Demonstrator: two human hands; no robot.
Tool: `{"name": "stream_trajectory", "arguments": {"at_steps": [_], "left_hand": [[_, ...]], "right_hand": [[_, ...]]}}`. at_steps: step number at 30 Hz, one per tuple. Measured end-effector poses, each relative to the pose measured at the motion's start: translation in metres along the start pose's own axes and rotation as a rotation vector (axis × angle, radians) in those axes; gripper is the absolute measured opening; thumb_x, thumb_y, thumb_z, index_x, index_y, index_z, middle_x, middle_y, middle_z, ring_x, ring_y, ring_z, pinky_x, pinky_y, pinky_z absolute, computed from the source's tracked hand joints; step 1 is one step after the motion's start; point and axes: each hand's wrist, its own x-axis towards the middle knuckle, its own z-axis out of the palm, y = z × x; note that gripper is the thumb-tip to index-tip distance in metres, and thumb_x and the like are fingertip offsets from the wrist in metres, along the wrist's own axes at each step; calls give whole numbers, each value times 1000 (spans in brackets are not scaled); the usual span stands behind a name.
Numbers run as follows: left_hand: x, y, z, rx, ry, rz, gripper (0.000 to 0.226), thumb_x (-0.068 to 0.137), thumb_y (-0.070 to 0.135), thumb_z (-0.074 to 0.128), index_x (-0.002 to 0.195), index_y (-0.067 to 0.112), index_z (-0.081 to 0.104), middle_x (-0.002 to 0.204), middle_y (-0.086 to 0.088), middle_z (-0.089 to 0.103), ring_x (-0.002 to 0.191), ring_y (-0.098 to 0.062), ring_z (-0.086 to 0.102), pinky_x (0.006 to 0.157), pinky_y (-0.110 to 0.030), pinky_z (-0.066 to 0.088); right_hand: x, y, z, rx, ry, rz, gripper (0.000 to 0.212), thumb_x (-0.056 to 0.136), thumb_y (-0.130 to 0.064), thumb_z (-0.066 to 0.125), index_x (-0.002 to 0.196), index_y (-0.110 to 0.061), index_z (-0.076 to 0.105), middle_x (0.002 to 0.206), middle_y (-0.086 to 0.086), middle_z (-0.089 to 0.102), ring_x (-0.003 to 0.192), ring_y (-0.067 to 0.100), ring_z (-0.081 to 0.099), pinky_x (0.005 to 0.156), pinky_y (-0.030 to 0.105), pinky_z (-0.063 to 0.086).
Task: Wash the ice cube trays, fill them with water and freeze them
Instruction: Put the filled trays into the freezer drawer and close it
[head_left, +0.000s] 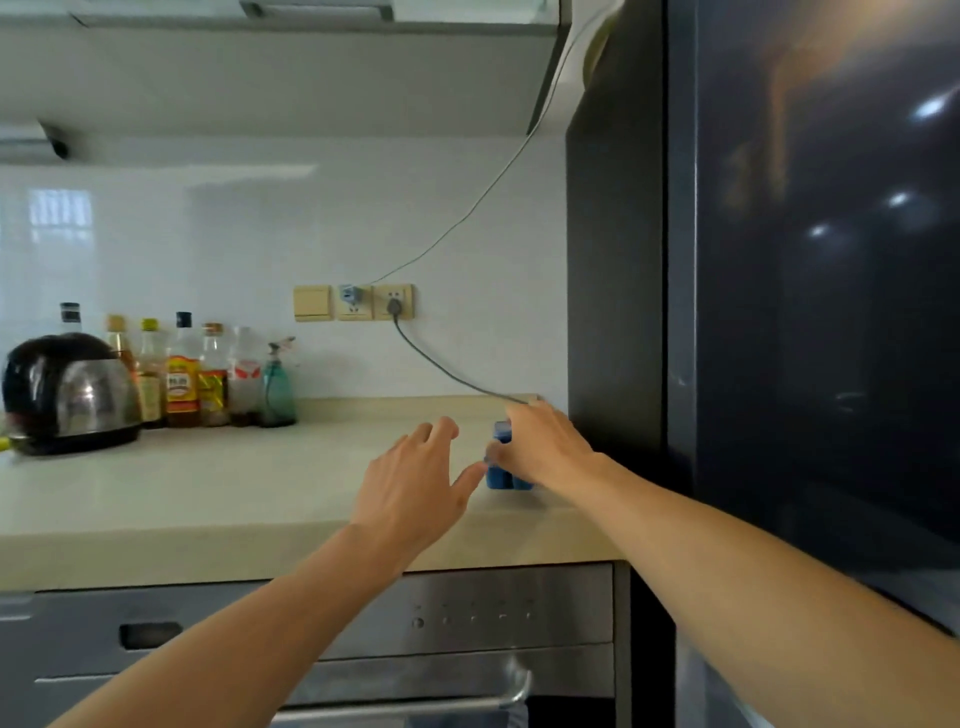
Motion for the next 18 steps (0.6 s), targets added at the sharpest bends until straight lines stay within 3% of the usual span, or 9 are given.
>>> {"name": "stream_trajectory", "arguments": {"at_steps": [3,5,8,12,15,18], "left_hand": [[12,14,16,-19,-77,-30,59,91,68,52,133,27,44,125,4,59,103,-22,64,71,-32,43],[20,26,28,-26,-135,-56,62,88,70,55,130,27,45,123,3,57,100,-24,63,70,-33,41],[32,47,45,-10,-258,-65,63,84,72,58,127,27,48,122,1,55,101,-27,63,72,-36,43],[46,61,54,-33,-332,-80,50,88,58,62,125,24,56,124,-5,58,105,-31,62,77,-36,47],[49,66,54,-91,-273,-83,23,90,39,61,103,21,68,108,-8,65,89,-31,63,71,-34,48],[39,86,49,-157,-185,-63,19,90,37,61,92,21,71,92,-5,64,76,-28,60,63,-32,42]], "right_hand": [[-13,21,-15,29,35,-28,27,88,-34,69,75,-22,48,88,-4,50,72,14,47,58,28,35],[-25,40,-29,13,49,-40,18,91,-32,66,96,-16,58,102,2,54,90,21,54,73,33,45],[-47,65,-50,-12,78,-38,31,92,-33,64,115,-12,62,114,5,57,103,26,57,88,39,50],[-79,86,-77,-6,128,-55,37,91,-33,65,121,-12,62,120,3,57,106,22,56,90,37,49],[-106,102,-93,-2,160,-76,36,89,-33,64,120,-14,61,119,-2,56,106,18,52,87,32,47],[-135,120,-107,4,215,-65,35,83,-34,61,113,-15,62,112,-7,56,101,15,52,84,28,44]]}}
